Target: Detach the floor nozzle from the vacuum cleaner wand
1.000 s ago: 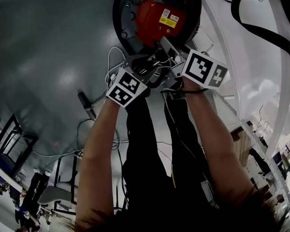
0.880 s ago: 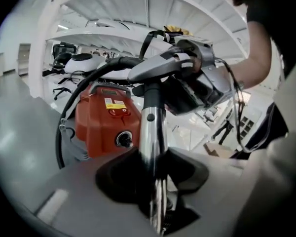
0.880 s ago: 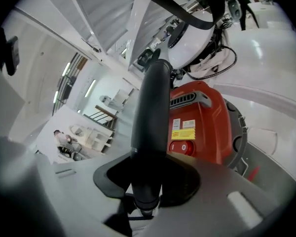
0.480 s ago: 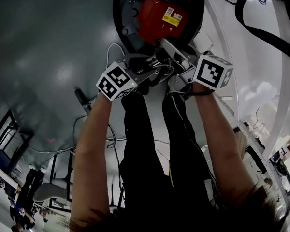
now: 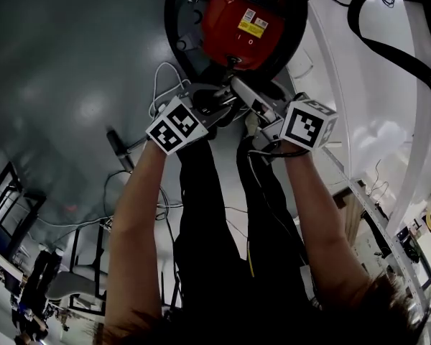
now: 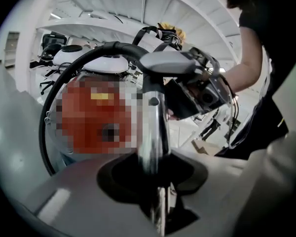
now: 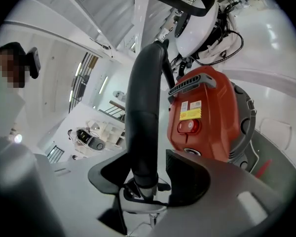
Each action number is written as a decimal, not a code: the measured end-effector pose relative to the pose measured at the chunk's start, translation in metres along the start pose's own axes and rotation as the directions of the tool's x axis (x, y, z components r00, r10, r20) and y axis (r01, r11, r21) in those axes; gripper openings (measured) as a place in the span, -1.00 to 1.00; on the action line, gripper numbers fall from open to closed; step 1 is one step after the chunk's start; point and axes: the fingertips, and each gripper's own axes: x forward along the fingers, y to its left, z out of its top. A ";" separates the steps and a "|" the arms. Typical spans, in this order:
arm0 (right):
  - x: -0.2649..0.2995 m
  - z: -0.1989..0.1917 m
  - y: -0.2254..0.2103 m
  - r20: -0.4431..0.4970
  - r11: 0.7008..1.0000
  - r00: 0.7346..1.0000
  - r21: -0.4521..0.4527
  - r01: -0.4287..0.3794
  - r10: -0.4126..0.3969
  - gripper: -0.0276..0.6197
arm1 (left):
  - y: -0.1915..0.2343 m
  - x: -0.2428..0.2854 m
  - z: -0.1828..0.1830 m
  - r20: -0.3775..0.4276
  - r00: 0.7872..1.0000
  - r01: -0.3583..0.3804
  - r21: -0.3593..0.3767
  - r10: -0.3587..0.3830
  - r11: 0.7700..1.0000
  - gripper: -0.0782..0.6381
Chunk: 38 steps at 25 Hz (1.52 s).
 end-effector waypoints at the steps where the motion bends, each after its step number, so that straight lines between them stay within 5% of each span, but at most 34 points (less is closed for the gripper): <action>1: -0.002 -0.004 0.000 -0.002 1.000 1.000 -0.010 0.005 -0.005 -0.26 | 0.000 -0.001 0.000 -0.002 1.000 0.001 0.001 -0.001 1.000 -0.38; 4: -0.006 -0.004 0.005 0.030 0.998 0.999 -0.053 0.023 -0.022 -0.44 | -0.001 -0.002 0.001 -0.016 1.000 0.009 0.010 -0.009 1.000 -0.39; 10: -0.004 0.004 0.002 0.090 0.999 0.995 0.011 0.052 -0.053 -0.43 | 0.001 0.000 -0.002 -0.059 0.998 -0.008 0.025 0.009 1.000 -0.43; 14: -0.001 0.005 0.003 0.004 0.999 0.999 -0.021 0.049 -0.049 -0.45 | 0.002 -0.002 -0.007 -0.095 0.995 -0.022 0.026 0.024 0.999 -0.43; 24: -0.012 -0.004 0.005 -0.029 0.996 0.997 -0.065 0.064 -0.066 -0.46 | -0.022 0.001 -0.008 -0.058 0.976 0.207 -0.048 -0.210 0.977 -0.40; 27: -0.018 0.018 0.006 0.040 0.994 0.996 -0.071 0.086 -0.084 -0.46 | -0.018 0.001 -0.014 -0.066 0.986 0.154 -0.029 -0.156 0.988 -0.40; 29: -0.037 0.067 -0.004 0.134 0.988 0.987 -0.109 0.107 -0.092 -0.46 | -0.014 -0.008 -0.049 -0.159 0.982 0.098 -0.019 -0.100 0.995 -0.41; 31: -0.053 0.094 -0.021 0.104 0.983 0.987 -0.128 0.134 -0.121 -0.46 | -0.014 -0.025 -0.089 -0.235 0.971 0.038 -0.033 -0.044 0.999 -0.41; 34: -0.053 0.080 -0.028 0.028 0.970 0.987 -0.179 0.162 -0.160 -0.46 | -0.017 -0.036 -0.110 -0.273 0.962 0.007 -0.033 -0.016 0.999 -0.41; 38: -0.034 0.051 -0.026 0.054 0.987 0.991 -0.098 0.130 -0.125 -0.46 | -0.014 -0.029 -0.097 -0.253 0.968 -0.006 -0.030 -0.002 1.000 -0.41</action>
